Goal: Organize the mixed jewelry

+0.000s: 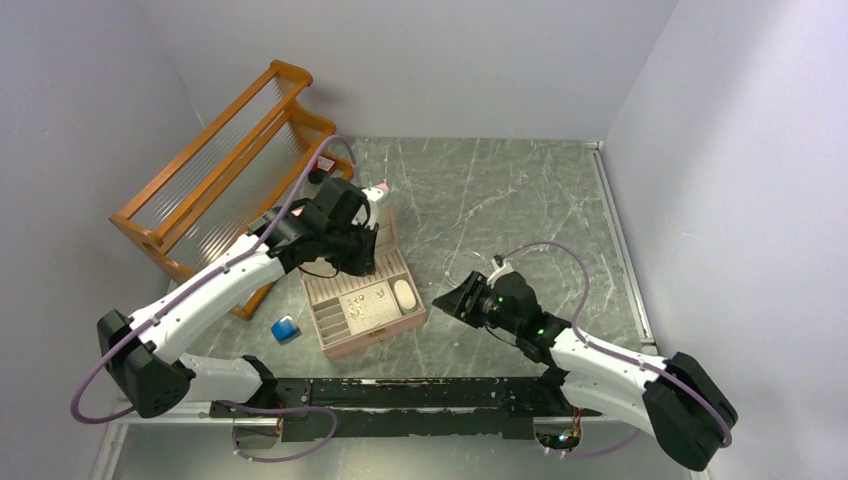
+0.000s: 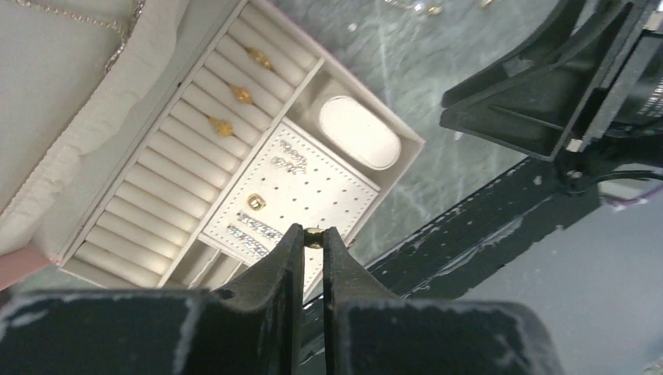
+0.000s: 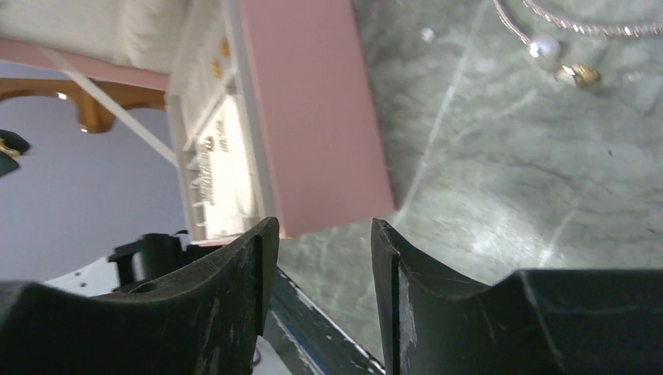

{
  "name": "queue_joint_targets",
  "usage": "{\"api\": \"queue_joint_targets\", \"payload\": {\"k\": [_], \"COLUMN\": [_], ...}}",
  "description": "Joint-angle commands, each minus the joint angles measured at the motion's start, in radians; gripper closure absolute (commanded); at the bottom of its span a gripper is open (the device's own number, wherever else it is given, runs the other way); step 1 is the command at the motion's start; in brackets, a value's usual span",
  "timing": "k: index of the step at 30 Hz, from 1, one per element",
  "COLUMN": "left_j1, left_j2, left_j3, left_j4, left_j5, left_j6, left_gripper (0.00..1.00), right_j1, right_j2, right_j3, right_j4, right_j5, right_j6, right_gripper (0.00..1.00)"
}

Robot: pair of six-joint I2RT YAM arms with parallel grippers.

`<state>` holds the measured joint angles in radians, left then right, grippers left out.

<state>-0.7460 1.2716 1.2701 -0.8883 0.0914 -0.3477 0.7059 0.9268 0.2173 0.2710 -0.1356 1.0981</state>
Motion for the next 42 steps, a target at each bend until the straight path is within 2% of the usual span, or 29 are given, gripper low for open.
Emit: {"api": "queue_joint_targets", "payload": {"k": [1,4,6,9,16,42], "left_j1": [-0.014,-0.024,-0.03,-0.032,-0.048,-0.064], "left_j2": [0.036,0.079,0.111,0.152,0.226,0.287], "left_j3": [0.016,0.015,0.01,-0.002,0.003,-0.064], "left_j4": [-0.055,-0.068,-0.078,-0.069,-0.066,-0.029], "left_j5": [-0.09,-0.09,-0.137,-0.156,-0.144,-0.137], "left_j6": [0.046,0.056,0.061,0.069,0.087,0.103], "left_gripper": [0.88,0.88,0.88,0.88,0.89,0.9], "right_j1": [0.045,0.064,0.077,0.102,0.119,0.121], "right_j2": [0.061,0.111,0.137,0.161,0.203,0.273], "right_j3": [-0.049,-0.082,-0.093,-0.075,-0.074,-0.072], "right_j4": [0.167,0.233,0.257,0.225,0.25,0.282], "right_j5": [0.096,0.117,0.132,0.212,0.228,0.222], "right_j6": [0.019,0.022,0.014,-0.01,-0.007,0.014], "right_gripper": [0.5,0.5,0.5,0.51,0.51,0.51]}}
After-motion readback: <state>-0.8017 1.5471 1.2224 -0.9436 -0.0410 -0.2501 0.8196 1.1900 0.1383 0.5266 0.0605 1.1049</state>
